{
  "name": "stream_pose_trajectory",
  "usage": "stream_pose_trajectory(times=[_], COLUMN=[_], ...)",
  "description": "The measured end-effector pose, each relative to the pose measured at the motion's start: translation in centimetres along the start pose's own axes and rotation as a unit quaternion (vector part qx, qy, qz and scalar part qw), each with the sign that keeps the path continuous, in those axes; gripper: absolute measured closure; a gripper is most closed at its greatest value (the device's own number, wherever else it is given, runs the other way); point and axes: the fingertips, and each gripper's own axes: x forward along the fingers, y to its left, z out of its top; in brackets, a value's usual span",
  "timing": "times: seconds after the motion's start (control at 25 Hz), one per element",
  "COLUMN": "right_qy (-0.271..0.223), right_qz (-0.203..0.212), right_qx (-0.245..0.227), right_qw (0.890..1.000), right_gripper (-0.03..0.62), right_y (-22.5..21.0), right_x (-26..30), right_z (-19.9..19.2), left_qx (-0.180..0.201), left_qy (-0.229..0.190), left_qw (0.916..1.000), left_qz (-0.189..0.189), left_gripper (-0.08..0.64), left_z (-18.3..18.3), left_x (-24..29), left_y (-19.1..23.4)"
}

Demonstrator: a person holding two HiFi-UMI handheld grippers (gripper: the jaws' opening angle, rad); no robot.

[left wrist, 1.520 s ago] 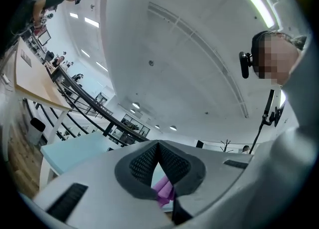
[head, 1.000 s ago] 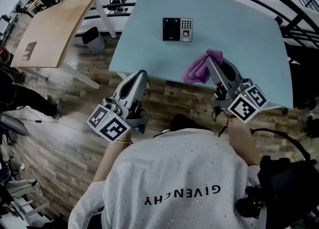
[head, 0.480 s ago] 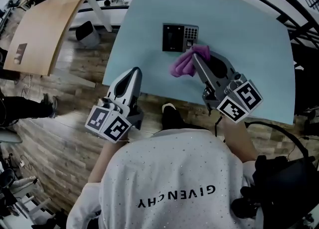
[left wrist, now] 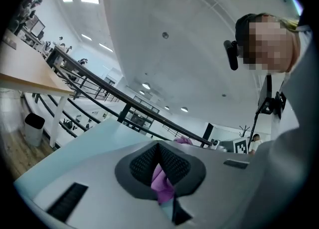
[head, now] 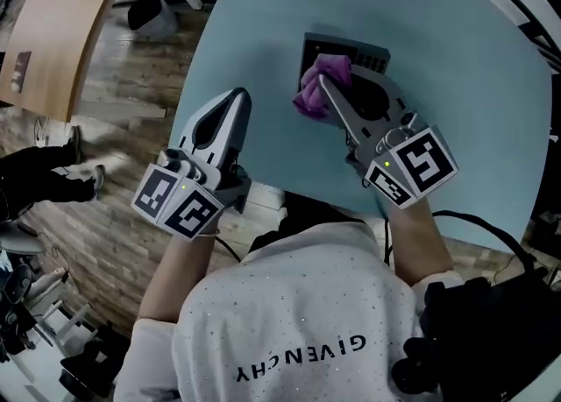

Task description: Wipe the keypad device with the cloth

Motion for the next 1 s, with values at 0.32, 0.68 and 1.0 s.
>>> stream_pose_trajectory(times=[0.32, 0.68, 1.0], right_qy=[0.095, 0.104, 0.118], right_qz=[-0.049, -0.055, -0.126], right_qx=[-0.055, -0.048, -0.045], right_qw=[0.993, 0.992, 0.984], right_gripper=[0.552, 0.552, 0.552], right_y=[-3.9, -4.5, -7.5], right_x=[5.4, 6.2, 1.6], right_z=[-6.1, -7.6, -8.0], left_qx=[-0.006, -0.01, -0.023], left_qy=[0.014, 0.061, 0.056], left_qw=[0.9998, 0.9978, 0.9981], left_qz=[0.009, 0.025, 0.006], left_gripper=[0.56, 0.558, 0.56], left_z=[-1.7, -5.1, -4.7], left_x=[4.2, 5.0, 6.5], left_y=[3.0, 4.3, 3.9])
